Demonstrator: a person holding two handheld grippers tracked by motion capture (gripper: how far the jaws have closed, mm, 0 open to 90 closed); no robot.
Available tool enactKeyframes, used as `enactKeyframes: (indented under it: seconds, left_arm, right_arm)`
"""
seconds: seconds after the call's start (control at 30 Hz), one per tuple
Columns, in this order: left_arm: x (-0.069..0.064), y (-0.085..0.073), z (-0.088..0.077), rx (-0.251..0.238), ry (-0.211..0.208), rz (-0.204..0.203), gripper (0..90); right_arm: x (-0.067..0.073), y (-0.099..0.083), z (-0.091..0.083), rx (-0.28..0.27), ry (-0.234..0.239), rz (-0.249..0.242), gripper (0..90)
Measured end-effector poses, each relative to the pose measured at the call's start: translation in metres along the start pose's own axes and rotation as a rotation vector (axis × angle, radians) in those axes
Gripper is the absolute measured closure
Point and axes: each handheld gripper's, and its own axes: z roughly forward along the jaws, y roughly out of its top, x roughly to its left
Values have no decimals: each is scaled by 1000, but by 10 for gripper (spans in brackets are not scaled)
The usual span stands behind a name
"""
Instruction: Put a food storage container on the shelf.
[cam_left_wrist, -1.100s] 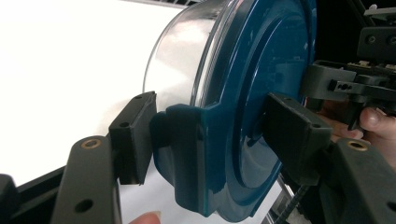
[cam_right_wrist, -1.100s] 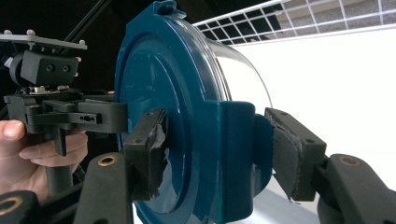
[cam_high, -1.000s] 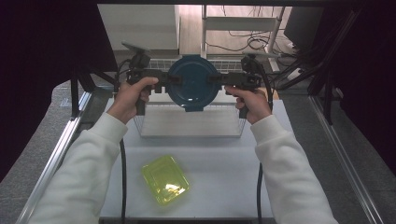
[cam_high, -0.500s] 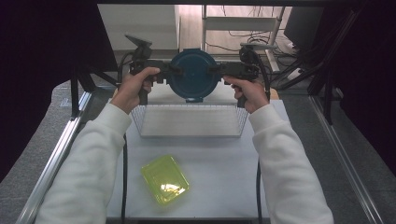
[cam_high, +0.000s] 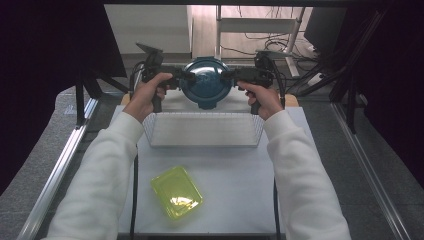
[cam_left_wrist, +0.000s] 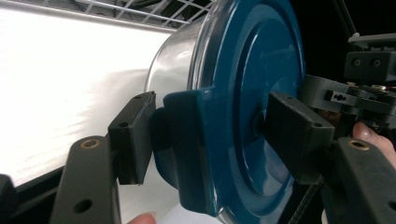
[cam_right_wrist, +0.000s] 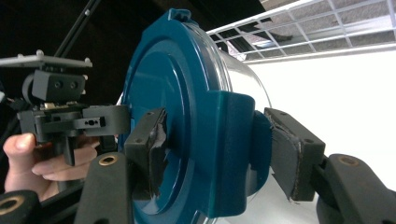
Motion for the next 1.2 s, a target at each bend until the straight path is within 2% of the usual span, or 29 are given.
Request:
enactKeyframes:
  seconds: [0.17, 0.33, 0.43, 0.47, 0.77, 0.8, 0.83, 0.87, 0.9, 0.93, 0.97, 1.0, 1.03, 1.07, 1.1, 1.13, 1.17, 1.2]
  left_arm:
    - [5, 3, 7, -23, 0, -47, 354]
    - [9, 5, 12, -37, 4, -70, 354]
    - [10, 5, 14, -42, 7, -79, 354]
    - [10, 6, 15, -47, 10, -82, 355]
    - [10, 5, 17, -62, 3, -63, 348]
    - [10, 5, 18, -62, 0, -57, 348]
    - [8, 4, 19, -71, 11, -31, 310]
    - [7, 3, 19, -84, 15, -25, 276]
    - [7, 3, 19, -84, 15, -25, 240]
    - [6, 3, 17, -105, 25, -10, 205]
    - [5, 2, 15, -114, 37, 7, 179]
    - [5, 2, 15, -114, 37, 7, 163]
    - [3, 1, 13, -124, 48, 31, 153]
    - [2, 0, 11, -129, 52, 43, 153]
    - [-1, -2, 7, -147, 51, 66, 146]
    - [-1, -2, 7, -147, 51, 66, 143]
    - [-3, -4, 5, -151, 54, 84, 143]
    - [-7, -9, 0, -160, 61, 125, 140]
  right_arm:
    - [-9, 3, 5, -1, 3, 71, 409]
    - [-16, 4, 8, 6, 0, 123, 397]
    - [-18, 4, 10, 6, -3, 132, 389]
    - [-20, 5, 11, 13, -6, 154, 380]
    - [-22, 4, 12, 2, -8, 159, 366]
    - [-21, 4, 12, -2, -16, 153, 352]
    - [-16, 3, 14, -20, -55, 113, 289]
    - [-15, 2, 14, -26, -73, 95, 233]
    - [-15, 2, 14, -26, -73, 95, 233]
    - [-11, 1, 14, -27, -104, 74, 163]
    - [-9, 0, 14, -24, -110, 65, 141]
    - [-9, 0, 14, -24, -110, 65, 141]
    - [-3, -2, 10, -28, -134, 28, 104]
    - [-3, -2, 10, -28, -134, 28, 104]
    - [5, -5, 4, -38, -165, -19, 78]
    - [5, -5, 4, -38, -165, -19, 78]
    - [8, -6, 2, -46, -178, -41, 70]
    - [13, -9, -5, -61, -203, -87, 67]
